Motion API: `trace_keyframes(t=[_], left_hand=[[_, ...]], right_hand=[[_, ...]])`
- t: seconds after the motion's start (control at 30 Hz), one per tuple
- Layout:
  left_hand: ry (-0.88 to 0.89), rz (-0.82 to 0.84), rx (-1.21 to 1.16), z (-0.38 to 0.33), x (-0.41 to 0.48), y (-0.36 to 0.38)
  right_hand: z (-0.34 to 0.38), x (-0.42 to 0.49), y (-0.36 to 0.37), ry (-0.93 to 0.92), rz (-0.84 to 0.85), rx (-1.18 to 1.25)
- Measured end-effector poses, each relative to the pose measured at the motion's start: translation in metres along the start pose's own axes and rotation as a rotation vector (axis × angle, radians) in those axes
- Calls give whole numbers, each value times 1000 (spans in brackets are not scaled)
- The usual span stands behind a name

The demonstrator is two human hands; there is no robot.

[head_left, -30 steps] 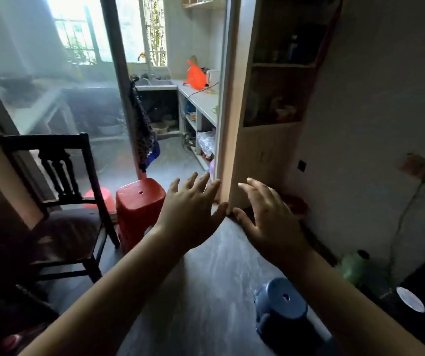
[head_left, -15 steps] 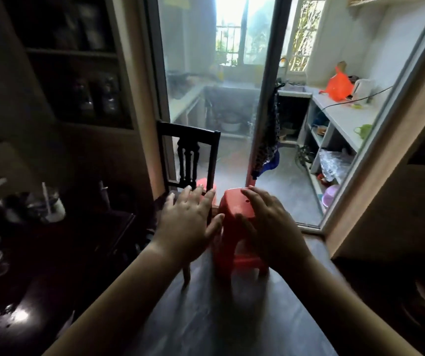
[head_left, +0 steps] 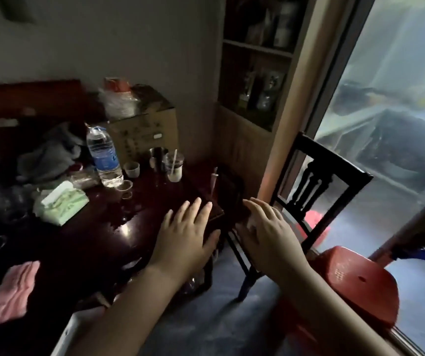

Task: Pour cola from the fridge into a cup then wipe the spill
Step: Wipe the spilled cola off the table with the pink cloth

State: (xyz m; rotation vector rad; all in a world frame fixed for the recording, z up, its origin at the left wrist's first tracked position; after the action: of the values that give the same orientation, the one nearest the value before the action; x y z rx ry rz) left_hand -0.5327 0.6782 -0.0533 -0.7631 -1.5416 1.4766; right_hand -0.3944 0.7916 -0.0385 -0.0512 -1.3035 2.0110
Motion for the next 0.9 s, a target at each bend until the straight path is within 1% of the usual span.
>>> trace_keyframes(t=[0.1, 0.2, 0.37, 0.5, 0.6, 0.73, 0.9], left_hand=[[-153, 40, 50, 12, -15, 14], [-266, 63, 86, 30, -29, 22], [-402, 50, 118, 64, -39, 32], [-474, 89, 119, 94, -34, 52], [-508, 142, 106, 122, -22, 80], [-526, 193, 51, 160, 4, 124], [-580, 155, -68, 195, 35, 165]], right_hand=[[-6, 16, 22, -97, 75, 33], [-1, 28, 48, -151, 172, 85], [20, 55, 94, -266, 291, 155], [33, 79, 134, -312, 382, 164], [34, 102, 167, -308, 450, 138], [32, 139, 210, -255, 520, 92], [24, 175, 259, -148, 590, 61]])
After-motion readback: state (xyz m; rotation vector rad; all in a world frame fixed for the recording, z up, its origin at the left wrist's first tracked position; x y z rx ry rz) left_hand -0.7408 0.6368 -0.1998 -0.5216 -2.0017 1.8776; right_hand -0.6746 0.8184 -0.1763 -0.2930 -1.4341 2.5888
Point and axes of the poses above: each hand's wrist, its own x-axis towards the middle knuckle, its own y-axis out of the palm, z = x × y, the point moved 1 cm from there along x, towards the middle knuckle, and after that the axes turned 11 degrees about x, right-handed, at the moved point
